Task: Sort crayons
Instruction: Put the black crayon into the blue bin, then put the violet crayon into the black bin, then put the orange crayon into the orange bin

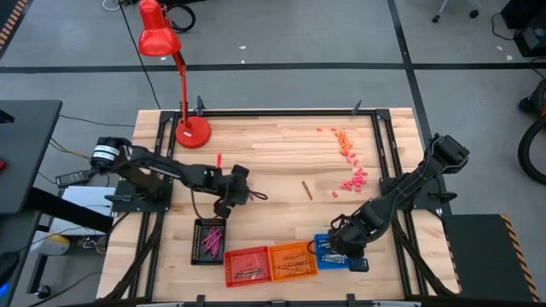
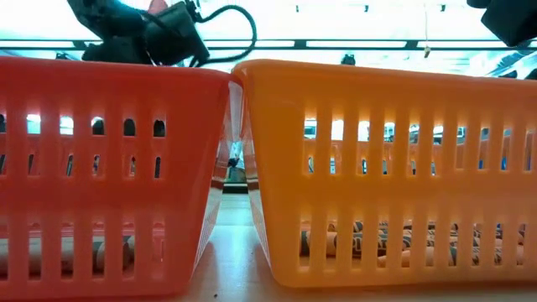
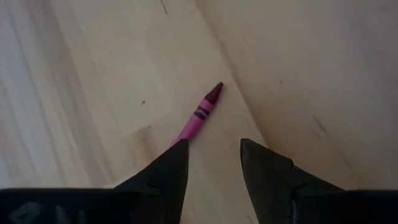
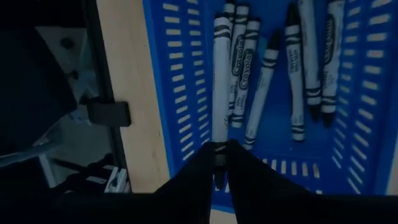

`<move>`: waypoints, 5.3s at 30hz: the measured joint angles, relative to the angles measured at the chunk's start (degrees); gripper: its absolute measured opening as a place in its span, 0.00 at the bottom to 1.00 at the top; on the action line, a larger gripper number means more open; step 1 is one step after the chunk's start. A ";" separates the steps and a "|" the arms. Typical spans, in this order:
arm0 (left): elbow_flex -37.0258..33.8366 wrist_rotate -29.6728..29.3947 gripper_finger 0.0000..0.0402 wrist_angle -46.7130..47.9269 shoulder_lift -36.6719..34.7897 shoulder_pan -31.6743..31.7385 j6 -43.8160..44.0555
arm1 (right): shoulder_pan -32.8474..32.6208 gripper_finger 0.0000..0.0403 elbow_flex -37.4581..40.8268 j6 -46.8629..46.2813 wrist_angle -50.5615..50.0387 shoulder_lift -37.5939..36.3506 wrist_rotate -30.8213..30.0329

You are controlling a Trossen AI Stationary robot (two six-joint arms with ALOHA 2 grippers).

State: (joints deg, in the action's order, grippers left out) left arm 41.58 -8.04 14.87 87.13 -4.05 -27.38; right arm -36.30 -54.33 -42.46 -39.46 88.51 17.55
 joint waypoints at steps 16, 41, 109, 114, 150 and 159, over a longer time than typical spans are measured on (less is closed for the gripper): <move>0.02 -4.21 0.39 -5.13 3.26 0.11 -10.74 | 0.18 0.24 0.09 -2.81 0.37 -4.13 7.58; 0.24 19.75 0.39 -7.95 8.07 12.74 -14.24 | 3.67 0.24 0.09 3.41 -1.27 -9.33 -1.62; 18.04 1.64 0.06 39.40 -12.96 -24.23 94.64 | 10.09 0.24 0.03 -2.80 4.09 -9.39 -22.02; 18.03 -1.28 0.06 42.37 -11.31 -29.64 101.55 | 11.52 0.24 0.03 -2.56 10.53 -9.39 -22.02; 4.18 -4.01 0.34 22.96 -1.93 -36.54 120.74 | 30.17 0.26 0.25 0.20 17.92 -2.52 -25.78; 9.08 -2.59 0.38 23.47 -7.60 -36.40 119.05 | 34.53 0.27 0.25 -1.47 15.42 0.47 -23.46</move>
State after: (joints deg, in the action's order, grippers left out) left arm 50.66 -10.63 38.33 79.52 -40.46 91.67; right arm -1.77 -54.08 -43.92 -24.04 88.98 -5.90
